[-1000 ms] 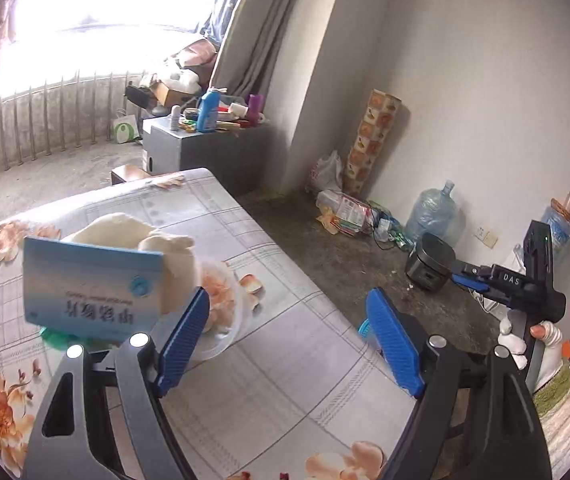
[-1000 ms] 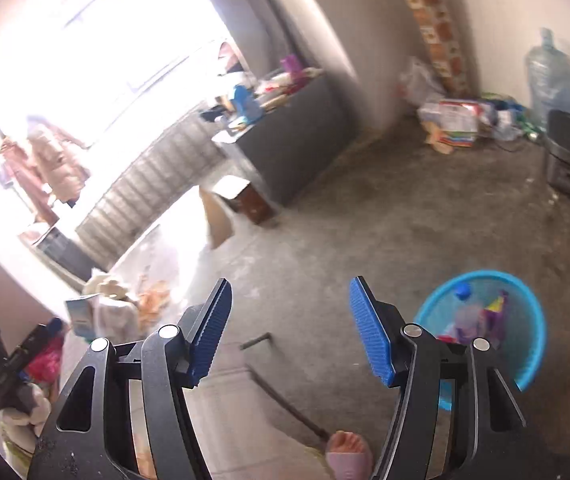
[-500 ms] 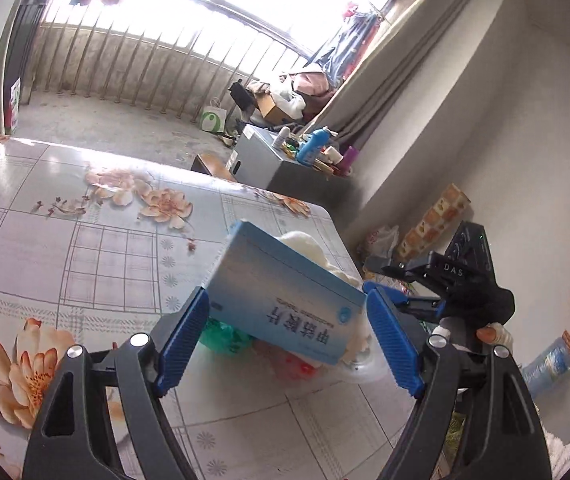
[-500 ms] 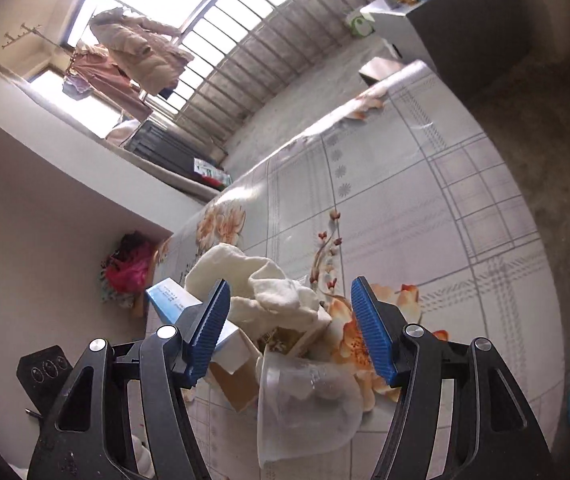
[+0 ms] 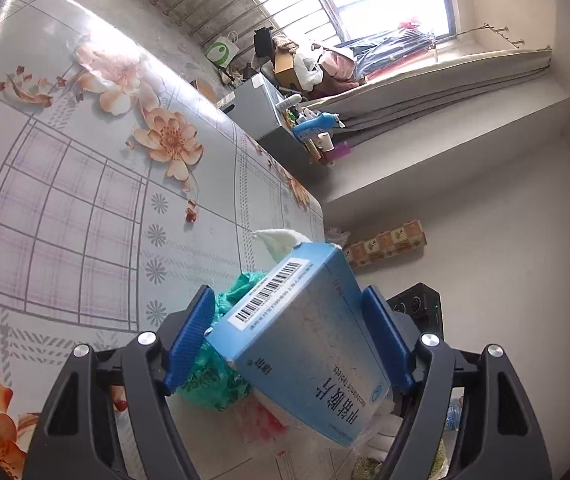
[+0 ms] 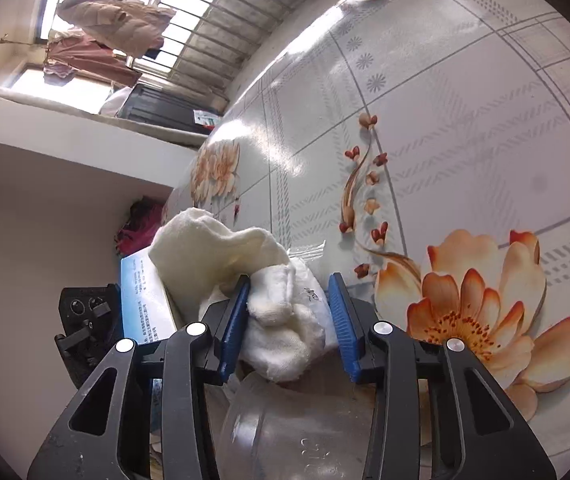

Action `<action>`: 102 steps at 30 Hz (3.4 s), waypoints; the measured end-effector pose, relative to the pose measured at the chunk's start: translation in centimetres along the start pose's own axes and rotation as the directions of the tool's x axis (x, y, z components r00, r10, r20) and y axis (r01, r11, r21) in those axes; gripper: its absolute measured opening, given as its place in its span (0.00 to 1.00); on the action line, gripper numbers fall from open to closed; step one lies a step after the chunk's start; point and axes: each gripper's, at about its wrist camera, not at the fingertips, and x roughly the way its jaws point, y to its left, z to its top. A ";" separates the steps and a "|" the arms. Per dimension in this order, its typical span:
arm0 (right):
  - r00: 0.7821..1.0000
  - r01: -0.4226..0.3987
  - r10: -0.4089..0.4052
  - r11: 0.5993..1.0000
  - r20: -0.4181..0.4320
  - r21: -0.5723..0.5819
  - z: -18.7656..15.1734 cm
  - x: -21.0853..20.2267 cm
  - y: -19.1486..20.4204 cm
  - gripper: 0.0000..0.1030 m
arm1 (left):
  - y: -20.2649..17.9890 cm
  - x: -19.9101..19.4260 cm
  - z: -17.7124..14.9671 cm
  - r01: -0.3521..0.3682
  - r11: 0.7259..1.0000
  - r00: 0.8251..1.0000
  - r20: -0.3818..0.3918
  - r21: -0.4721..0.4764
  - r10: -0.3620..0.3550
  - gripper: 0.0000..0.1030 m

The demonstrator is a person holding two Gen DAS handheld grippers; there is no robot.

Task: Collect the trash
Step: 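Grasp the blue Mecobalamin tablets box with both tools, then hold the box in the right tool while the left tool releases it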

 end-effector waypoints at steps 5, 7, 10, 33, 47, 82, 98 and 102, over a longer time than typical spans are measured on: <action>1.000 -0.007 0.007 1.000 -0.001 0.021 -2.8 -0.7 0.2 0.32 | -0.1 -0.9 -1.0 0.033 0.999 0.999 -0.022 -0.005 -0.033 0.64; 1.000 -0.017 0.017 0.999 0.007 0.036 -4.3 -1.2 0.1 0.31 | -0.4 -1.4 -1.9 0.035 0.999 0.999 -0.040 0.005 -0.034 0.63; 0.999 -0.035 0.033 0.997 0.021 0.070 -7.0 -2.3 -0.3 0.30 | -0.9 -2.1 -3.3 0.042 0.999 0.996 -0.079 0.016 -0.041 0.63; 0.942 0.255 -0.154 0.905 0.298 -0.340 -19.9 -13.0 9.1 0.57 | -1.8 -13.1 -10.4 -0.085 0.985 0.995 -0.035 0.149 0.091 0.63; 0.895 0.446 -0.385 0.766 0.225 -0.463 -22.0 -4.8 12.2 0.57 | -0.7 -14.1 -14.4 -0.029 0.987 0.989 -0.136 0.161 0.051 0.35; 0.986 0.050 -0.028 0.990 0.161 -0.133 -19.9 -10.9 11.2 0.39 | -7.1 -13.0 -12.3 0.225 0.950 0.928 -0.345 0.216 -0.141 0.27; 0.936 0.060 -0.087 0.994 0.342 0.088 -20.4 -21.2 -0.8 0.39 | -15.5 2.5 -17.0 0.234 0.906 0.870 -0.493 0.352 -0.033 0.31; 0.939 0.131 -0.168 0.982 0.301 0.137 -19.7 -18.9 -4.5 0.39 | -16.1 2.1 -17.4 0.200 0.890 0.882 -0.471 0.410 0.019 0.38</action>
